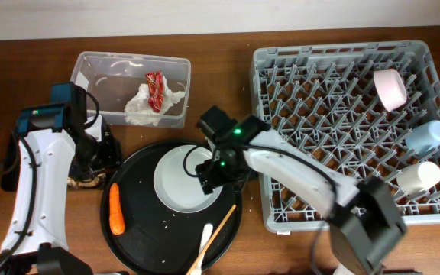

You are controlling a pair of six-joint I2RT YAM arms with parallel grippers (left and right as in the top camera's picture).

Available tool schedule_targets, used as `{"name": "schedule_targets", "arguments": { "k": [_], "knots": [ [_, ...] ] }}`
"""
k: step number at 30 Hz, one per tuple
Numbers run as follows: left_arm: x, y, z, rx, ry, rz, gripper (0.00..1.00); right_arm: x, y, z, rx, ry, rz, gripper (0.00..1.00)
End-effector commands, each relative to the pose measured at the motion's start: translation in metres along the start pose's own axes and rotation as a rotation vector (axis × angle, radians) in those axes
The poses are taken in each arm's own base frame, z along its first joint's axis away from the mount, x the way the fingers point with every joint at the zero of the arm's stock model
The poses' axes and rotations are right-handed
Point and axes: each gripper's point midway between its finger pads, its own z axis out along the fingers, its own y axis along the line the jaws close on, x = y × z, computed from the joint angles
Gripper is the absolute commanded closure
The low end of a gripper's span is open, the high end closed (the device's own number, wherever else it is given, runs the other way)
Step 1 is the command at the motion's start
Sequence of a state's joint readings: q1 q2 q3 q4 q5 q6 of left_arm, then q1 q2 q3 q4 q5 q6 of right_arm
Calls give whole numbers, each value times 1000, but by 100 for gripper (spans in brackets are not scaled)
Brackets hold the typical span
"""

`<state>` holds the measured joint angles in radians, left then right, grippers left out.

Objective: Sort waste into correct bins and load items into the dishwasher rack

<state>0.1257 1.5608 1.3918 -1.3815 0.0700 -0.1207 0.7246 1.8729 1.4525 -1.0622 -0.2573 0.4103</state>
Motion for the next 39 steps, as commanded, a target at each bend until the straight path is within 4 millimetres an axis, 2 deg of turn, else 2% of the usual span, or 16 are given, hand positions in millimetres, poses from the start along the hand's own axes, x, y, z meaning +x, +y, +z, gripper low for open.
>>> {"name": "schedule_targets", "arguments": {
  "k": [1,5,6,9,10,12,14,16,18,19,21,23,26,31,35,39],
  "knots": [
    [-3,1,-7,0,-33,-2,39,-7,-2,36,16,48,121,21],
    [-3,1,-7,0,-32,-2,39,-17,-13,77,47,75,161,39],
    [-3,1,-7,0,-33,-1,39,-17,-15,83,55,81,165,49],
    [-4,1,-7,1,-35,-1,39,-19,-20,83,82,66,173,88],
    [-4,1,-7,1,-35,-1,39,-22,-22,80,96,53,170,96],
    [-4,1,-7,1,-35,-1,39,-37,-21,56,116,-33,159,96],
    [-4,1,-7,1,-35,-1,39,-61,-30,-6,179,-185,168,96],
    [-5,1,-7,1,-39,0,39,-75,-66,-114,336,-425,222,96],
    [-4,1,-7,1,-38,0,39,-64,-132,-223,614,-703,356,96],
    [-4,1,-7,2,-37,-1,39,-39,-185,-296,870,-876,500,96],
    [-4,-1,-7,9,-38,0,39,-11,-230,-344,1121,-947,639,96],
    [-4,-2,-7,14,-37,0,39,7,-265,-364,1291,-928,740,96],
    [-4,-2,-7,17,-37,0,39,3,-310,-348,1383,-816,813,96],
    [-5,-2,-7,17,-41,0,39,-45,-336,-254,1318,-581,716,96],
    [-6,-2,-7,18,-45,1,39,-57,-336,-217,1226,-510,689,96],
    [-6,-2,-7,18,-45,1,39,-71,-309,-195,1114,-505,633,96]
  ]
}}
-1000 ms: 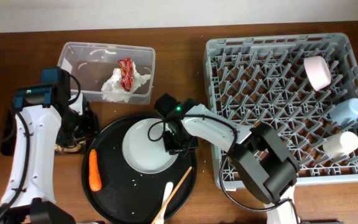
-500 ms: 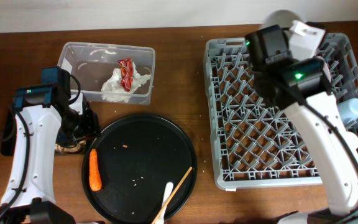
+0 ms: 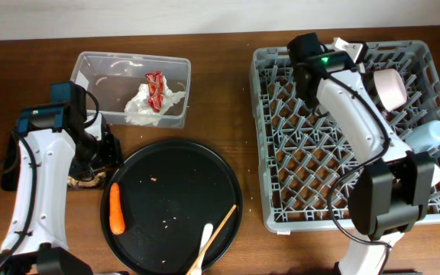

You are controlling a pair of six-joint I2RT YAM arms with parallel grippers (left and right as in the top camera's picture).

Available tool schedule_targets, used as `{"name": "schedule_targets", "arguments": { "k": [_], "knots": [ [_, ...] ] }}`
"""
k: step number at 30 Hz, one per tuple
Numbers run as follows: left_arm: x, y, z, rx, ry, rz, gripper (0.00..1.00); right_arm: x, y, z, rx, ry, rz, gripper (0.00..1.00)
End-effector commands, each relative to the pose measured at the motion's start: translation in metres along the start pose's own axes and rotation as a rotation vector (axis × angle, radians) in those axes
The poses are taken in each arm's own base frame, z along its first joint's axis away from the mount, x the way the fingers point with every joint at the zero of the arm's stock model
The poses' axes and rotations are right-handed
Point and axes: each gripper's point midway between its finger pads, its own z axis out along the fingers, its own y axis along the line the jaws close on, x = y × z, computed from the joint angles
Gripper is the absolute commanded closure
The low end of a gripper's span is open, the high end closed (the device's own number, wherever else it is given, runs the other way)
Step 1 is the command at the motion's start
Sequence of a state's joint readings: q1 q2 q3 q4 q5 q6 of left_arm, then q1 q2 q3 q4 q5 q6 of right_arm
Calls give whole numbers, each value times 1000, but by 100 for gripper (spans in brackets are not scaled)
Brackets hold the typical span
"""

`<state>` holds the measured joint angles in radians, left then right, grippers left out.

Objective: Sort waste into correct bins and load items into the dishwasher rack

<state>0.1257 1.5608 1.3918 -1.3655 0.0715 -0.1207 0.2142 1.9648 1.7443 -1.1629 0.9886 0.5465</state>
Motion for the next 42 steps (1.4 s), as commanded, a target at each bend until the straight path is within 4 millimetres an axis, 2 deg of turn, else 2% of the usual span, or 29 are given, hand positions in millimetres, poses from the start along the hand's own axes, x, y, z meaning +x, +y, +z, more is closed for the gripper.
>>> {"name": "schedule_targets", "arguments": {
  "k": [1,2,3,5,6,8,11,12,13,14,15,16,18,20,21,23,25,27,29,30,31,32,33,34,35,36,37,39,42],
  "knots": [
    [-2,-2,-7,14,-29,-1,39,12,35,-21,-128,23,-31,95],
    [-2,-2,-7,14,-29,-1,39,19,55,-39,-202,24,-61,92],
    [-2,-2,-7,14,-29,-1,39,27,67,-55,-240,16,-102,52],
    [-2,-2,-7,14,-29,-1,39,34,85,-83,-281,-31,-174,36],
    [-2,-2,-7,14,-29,0,39,36,87,-89,-289,-38,-185,35],
    [-3,-2,-7,14,-30,-1,39,37,73,-95,-294,-29,-165,35],
    [-3,-2,-7,14,-32,0,39,14,17,-82,-299,6,46,36],
    [-3,-2,-7,15,-33,0,39,8,-7,-64,-293,48,121,58],
    [-3,-2,-7,14,-32,0,39,5,-32,-36,-307,128,221,96],
    [-3,-2,-7,15,-34,0,39,6,-42,-7,-405,219,254,96],
    [-4,-2,-7,15,-35,0,39,7,-43,6,-470,263,265,96],
    [-4,-2,-7,15,-36,0,39,11,-50,30,-540,334,317,96],
    [-4,-2,-7,15,-35,0,39,5,-45,45,-644,324,289,96],
    [-4,-3,-7,22,-36,0,39,4,-4,30,-906,296,112,96],
    [-4,-3,-7,22,-35,0,39,8,8,27,-969,313,90,96],
    [-4,-3,-7,22,-35,0,39,12,39,0,-1235,313,6,96],
    [-4,-3,-7,22,-35,0,39,13,47,-40,-1493,212,-126,96],
    [-4,-3,-7,22,-36,0,39,25,44,-47,-1527,217,-200,96],
    [-4,-3,-7,22,-36,1,39,31,42,-39,-1478,241,-217,96],
    [-4,-3,-7,21,-35,0,39,38,36,-18,-1328,322,-175,96],
    [-3,-3,-7,21,-32,0,35,44,21,5,-1139,392,-130,96],
    [-2,-3,-7,20,-27,0,34,43,-1,17,-980,409,-65,96],
    [-1,-2,-7,19,-23,-1,34,36,-26,13,-882,387,3,92],
    [2,-1,-7,10,-10,-1,30,31,-47,-2,-857,353,52,85],
    [6,0,-7,8,5,-3,27,35,-65,-17,-837,354,87,78],
    [10,0,-7,8,19,-4,27,42,-76,-28,-830,373,96,75],
    [13,0,-7,6,35,-5,27,53,-83,-36,-824,406,100,74],
    [30,3,0,-3,104,-24,26,89,-90,-51,-820,503,72,73],
    [61,8,27,-25,229,-98,26,135,-89,-58,-811,582,52,67]
  ]
}}
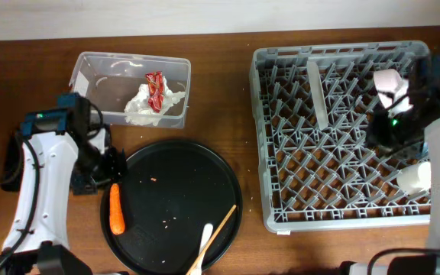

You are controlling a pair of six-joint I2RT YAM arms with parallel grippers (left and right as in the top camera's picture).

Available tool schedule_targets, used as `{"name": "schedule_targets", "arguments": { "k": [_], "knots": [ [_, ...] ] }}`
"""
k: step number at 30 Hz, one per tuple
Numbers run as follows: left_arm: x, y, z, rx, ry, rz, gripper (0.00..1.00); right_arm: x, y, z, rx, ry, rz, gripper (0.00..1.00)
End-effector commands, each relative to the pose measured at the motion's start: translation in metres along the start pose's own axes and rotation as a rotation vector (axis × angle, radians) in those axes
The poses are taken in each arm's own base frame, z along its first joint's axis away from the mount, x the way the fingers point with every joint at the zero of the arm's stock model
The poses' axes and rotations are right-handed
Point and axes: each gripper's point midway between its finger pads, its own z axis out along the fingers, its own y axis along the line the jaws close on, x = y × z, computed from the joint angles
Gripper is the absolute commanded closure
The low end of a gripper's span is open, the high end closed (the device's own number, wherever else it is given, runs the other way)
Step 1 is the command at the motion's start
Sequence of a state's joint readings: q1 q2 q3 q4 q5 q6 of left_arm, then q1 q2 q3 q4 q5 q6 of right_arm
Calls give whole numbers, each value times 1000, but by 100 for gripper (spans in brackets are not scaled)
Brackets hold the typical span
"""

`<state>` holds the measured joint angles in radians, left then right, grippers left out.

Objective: Sort waste into correct bins and load items into the dishwasher rack

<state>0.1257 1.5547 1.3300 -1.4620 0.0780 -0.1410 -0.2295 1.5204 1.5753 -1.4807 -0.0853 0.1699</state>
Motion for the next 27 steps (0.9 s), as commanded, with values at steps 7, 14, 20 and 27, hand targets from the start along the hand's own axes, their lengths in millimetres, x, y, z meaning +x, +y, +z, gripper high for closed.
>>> {"name": "schedule_targets", "arguments": {
  "k": [7,14,20,27],
  "knots": [
    [54,5,93,13,192,-255,19,66,-14,24,35,113,24,67],
    [66,22,109,-88,205,-344,18,71,-15,24,38,131,25,67],
    [13,29,115,-101,-25,-345,18,70,-11,24,14,128,22,68],
    [13,12,145,24,-44,-303,41,69,-11,24,14,128,15,68]
  ]
}}
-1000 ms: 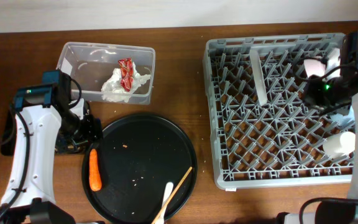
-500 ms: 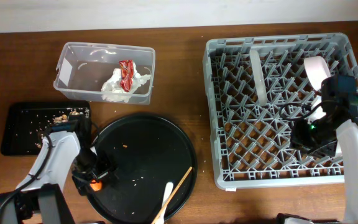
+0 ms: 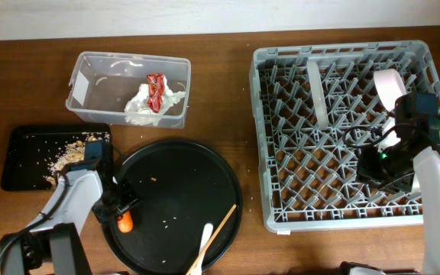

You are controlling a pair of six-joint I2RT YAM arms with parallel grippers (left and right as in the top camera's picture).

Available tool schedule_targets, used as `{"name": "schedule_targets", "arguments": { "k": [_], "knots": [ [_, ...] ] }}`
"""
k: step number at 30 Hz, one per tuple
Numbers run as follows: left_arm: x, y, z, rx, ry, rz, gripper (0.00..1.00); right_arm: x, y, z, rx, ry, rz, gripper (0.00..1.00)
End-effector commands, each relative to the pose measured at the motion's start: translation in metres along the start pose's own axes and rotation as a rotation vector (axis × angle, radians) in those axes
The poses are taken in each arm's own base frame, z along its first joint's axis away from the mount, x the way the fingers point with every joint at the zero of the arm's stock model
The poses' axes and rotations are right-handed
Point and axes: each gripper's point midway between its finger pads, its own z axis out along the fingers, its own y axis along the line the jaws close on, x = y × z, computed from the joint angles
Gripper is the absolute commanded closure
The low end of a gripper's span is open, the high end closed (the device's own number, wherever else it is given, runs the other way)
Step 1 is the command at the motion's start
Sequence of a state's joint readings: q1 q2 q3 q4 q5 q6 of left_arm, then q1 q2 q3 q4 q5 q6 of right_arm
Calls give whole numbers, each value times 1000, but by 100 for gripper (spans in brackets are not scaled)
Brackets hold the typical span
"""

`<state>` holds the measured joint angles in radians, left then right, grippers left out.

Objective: Sort waste into correct bins and load items into the dishwasher rack
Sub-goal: 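Grasp the carrot with the left gripper and drop it on the black tray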

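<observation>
An orange carrot (image 3: 125, 222) lies at the left edge of the round black tray (image 3: 182, 164); only its lower end shows. My left gripper (image 3: 119, 208) is down on it and seems shut on it. A white plate (image 3: 317, 95) stands on edge in the grey dishwasher rack (image 3: 281, 210). A pink cup (image 3: 389, 85) lies at the rack's right. My right gripper (image 3: 383, 164) hovers over the rack's right half, its fingers too dark to read.
A clear bin (image 3: 90, 80) at the back left holds a crumpled tissue (image 3: 142, 103) and a red wrapper (image 3: 156, 88). A black rectangular tray (image 3: 21, 172) with food scraps sits at the left. A wooden chopstick (image 3: 221, 221) and a white spoon (image 3: 204, 243) lie on the round tray.
My left gripper has moved from just above the carrot's far end down onto the carrot, uncovering the black scrap tray. The right gripper has shifted slightly nearer in the rack.
First my right gripper was at the white plate on the round tray while the left arm rested over the scrap tray. Then the plate was off the tray and the right gripper was over the rack. Later the plate stood in the rack, and the left gripper has come to the carrot.
</observation>
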<state>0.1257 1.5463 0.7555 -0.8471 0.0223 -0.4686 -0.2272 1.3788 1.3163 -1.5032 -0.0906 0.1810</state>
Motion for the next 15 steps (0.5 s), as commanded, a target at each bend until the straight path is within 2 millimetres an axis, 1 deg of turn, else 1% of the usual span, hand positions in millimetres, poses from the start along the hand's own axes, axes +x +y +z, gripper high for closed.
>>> {"name": "schedule_targets", "arguments": {
  "k": [1,2,4,6,7,8,10,11,12,13,15],
  "knots": [
    [9,-8,6,61,30,20,41,2,1,-2,-5,-11,-6,68],
    [8,-8,6,62,26,20,42,2,1,-2,-5,-11,-6,68],
    [4,-11,6,71,9,21,59,2,1,-2,-4,-11,-6,68],
    [2,-12,6,75,0,21,63,2,1,-2,-4,-11,-6,67],
    [0,-12,6,78,-5,22,71,2,1,-2,-4,-11,-6,68],
    [-1,-13,6,79,-8,22,81,2,1,-2,-4,-11,-6,68],
    [-4,-15,3,85,-19,23,88,2,1,-2,-4,-10,-6,68],
    [-9,-17,-1,90,-31,40,96,2,1,-2,-4,-10,-6,68],
    [-12,-19,-5,93,-38,51,96,2,1,-2,-4,-10,-6,68],
    [-19,-23,-16,99,-51,58,99,2,1,-2,-4,-10,-6,68],
    [-34,-31,-40,118,-97,84,100,2,1,-2,-4,-10,-6,68]
  ]
}}
